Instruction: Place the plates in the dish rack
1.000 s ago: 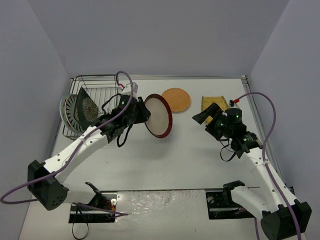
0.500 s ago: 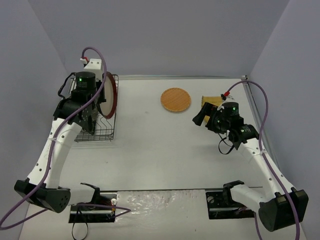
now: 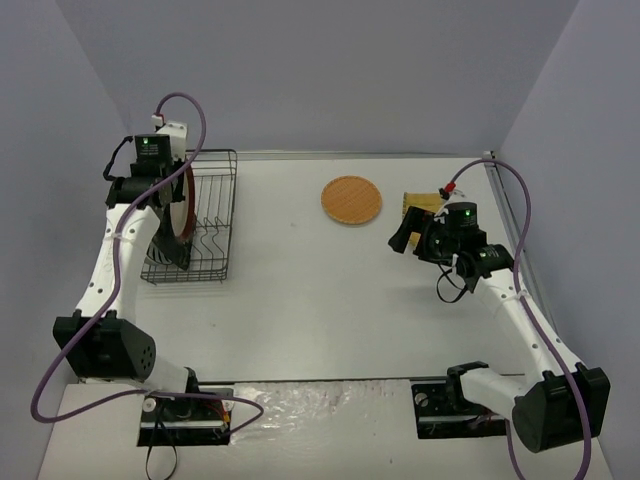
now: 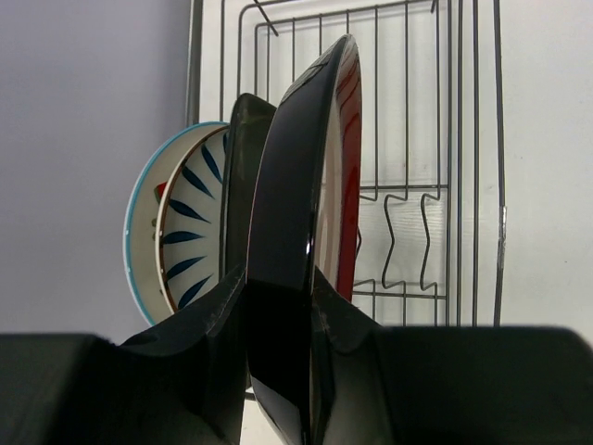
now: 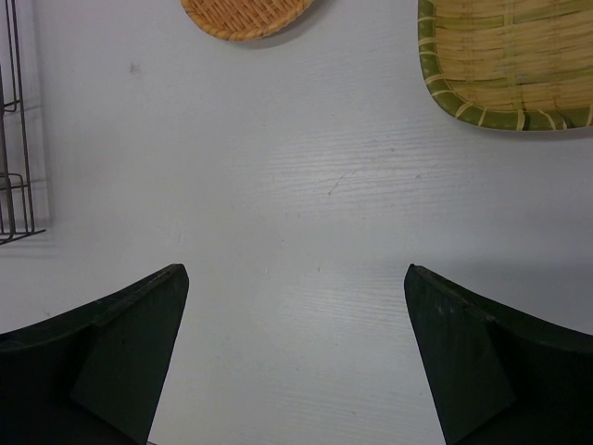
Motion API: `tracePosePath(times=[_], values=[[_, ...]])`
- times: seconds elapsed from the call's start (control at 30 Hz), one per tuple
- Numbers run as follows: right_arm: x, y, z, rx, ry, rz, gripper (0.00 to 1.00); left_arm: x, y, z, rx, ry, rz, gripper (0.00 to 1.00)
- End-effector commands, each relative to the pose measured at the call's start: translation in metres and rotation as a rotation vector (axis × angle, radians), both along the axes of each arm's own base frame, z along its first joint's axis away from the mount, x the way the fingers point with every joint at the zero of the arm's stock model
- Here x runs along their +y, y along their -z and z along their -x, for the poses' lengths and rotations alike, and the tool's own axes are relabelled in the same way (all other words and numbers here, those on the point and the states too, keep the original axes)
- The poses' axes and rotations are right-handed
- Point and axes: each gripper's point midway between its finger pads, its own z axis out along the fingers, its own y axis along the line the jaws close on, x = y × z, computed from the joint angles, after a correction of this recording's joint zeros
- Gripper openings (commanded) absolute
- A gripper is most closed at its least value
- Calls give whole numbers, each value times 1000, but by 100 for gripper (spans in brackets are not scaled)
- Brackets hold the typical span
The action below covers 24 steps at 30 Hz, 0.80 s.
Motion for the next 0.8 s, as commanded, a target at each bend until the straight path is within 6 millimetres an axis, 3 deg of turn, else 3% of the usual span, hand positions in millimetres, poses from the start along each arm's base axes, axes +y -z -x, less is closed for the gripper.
tracePosePath(times=[0.0, 0.17, 0.33, 0.77], values=[[0, -21, -14, -67, -21, 3, 100, 6, -77, -26, -274, 12, -28, 0], [-1, -16, -14, -58, -27, 7, 100, 13, -69, -32, -258, -3, -45, 0], [-2, -13, -14, -49, -27, 5, 100, 15, -78, -30, -282, -1, -53, 0], [-3, -13, -14, -48, -28, -1, 100, 19, -35, -41, -200, -2, -83, 0]])
